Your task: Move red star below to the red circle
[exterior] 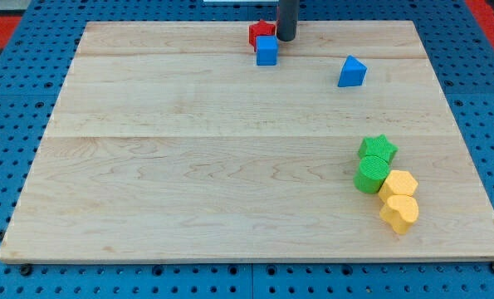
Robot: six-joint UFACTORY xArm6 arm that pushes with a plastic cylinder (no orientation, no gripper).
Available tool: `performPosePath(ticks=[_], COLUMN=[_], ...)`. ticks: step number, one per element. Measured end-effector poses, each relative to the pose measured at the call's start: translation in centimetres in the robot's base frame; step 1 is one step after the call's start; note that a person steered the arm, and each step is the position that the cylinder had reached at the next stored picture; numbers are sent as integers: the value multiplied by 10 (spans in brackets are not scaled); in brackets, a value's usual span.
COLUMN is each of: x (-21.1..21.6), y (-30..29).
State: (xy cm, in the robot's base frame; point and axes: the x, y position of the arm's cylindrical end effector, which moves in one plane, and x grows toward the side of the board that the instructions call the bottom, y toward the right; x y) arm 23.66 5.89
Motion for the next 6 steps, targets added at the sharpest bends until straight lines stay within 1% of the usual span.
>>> performPosePath(ticks=[1,2,3,4,5,6], x=[38,48,40,18,-1,16], y=[-23,-35,-92,-99,-41,-28])
